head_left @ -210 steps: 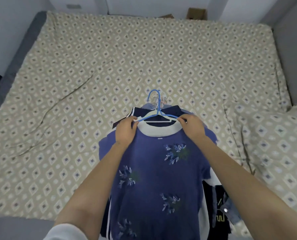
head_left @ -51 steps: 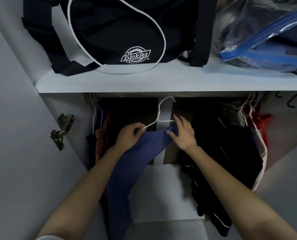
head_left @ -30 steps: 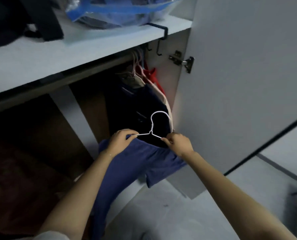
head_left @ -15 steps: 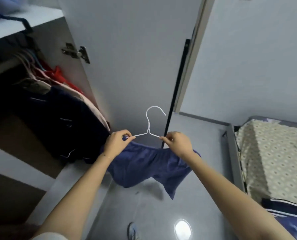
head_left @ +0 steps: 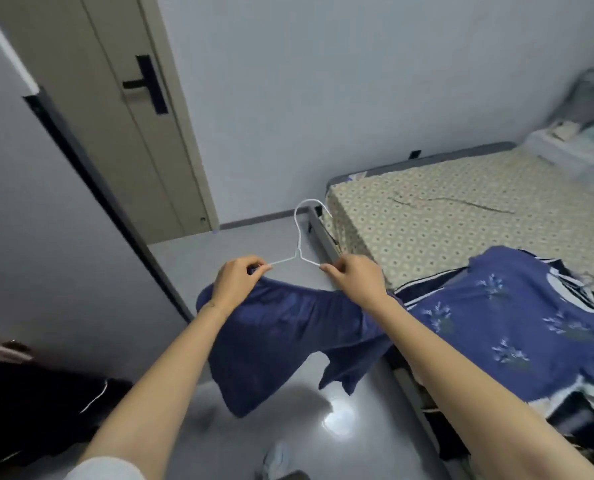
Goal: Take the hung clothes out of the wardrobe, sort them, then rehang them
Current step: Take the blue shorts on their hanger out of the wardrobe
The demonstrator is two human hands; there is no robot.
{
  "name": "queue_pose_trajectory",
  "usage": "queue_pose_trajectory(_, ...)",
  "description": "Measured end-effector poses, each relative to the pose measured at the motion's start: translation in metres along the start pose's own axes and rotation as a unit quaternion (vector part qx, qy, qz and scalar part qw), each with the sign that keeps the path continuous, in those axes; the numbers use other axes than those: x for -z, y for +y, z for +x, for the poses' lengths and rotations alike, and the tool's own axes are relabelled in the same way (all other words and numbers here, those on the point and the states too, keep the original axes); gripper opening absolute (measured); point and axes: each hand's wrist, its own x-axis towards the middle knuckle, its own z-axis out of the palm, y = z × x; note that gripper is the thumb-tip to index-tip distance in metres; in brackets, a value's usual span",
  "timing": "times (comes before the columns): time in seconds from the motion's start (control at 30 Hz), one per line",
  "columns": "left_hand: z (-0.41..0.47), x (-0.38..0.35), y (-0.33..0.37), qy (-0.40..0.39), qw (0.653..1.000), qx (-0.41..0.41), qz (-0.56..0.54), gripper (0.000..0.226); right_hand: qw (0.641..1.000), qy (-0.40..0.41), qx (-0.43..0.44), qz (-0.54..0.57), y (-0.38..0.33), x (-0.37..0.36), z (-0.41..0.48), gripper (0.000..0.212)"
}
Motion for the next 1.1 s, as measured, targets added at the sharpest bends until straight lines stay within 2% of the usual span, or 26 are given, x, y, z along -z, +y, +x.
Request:
queue_pose_trajectory(0.17, 0.057, -0.071, 0.078, -0.076, 0.993, -0.091, -0.013, 0.014, 0.993, 0.052, -0.109, -0.011, 0.084, 0.046, -0.006, 0.046)
queue_pose_trajectory(0.33, 0.105, -0.139, 0.15, -0.155, 0.971, -0.178, -0.042, 0.012, 0.969, 0.118, -0.217, -0.014, 0.148, 0.084, -0.018, 0.049)
queue_pose_trajectory(0.63, 0.158, -0.246, 0.275, -0.276, 0.911, -0.296, -0.078, 0.011, 0.887, 0.248, -0.389, -0.017, 0.232, 0.137, -0.045, 0.054)
queue_pose_trajectory(0.93, 0.169, -0.331, 0.375, -0.33, 0.867, -0.35, -0.128, 0.011, 0.836, 0.293, -0.463, -0.022, 0.308, 0.191, -0.065, 0.043)
queue_pose_trajectory(1.1, 0.178, -0.378, 0.427, -0.335, 0.861, -0.357, -0.138, 0.012, 0.825, 0.305, -0.475, -0.02, 0.361, 0.224, -0.062, 0.036)
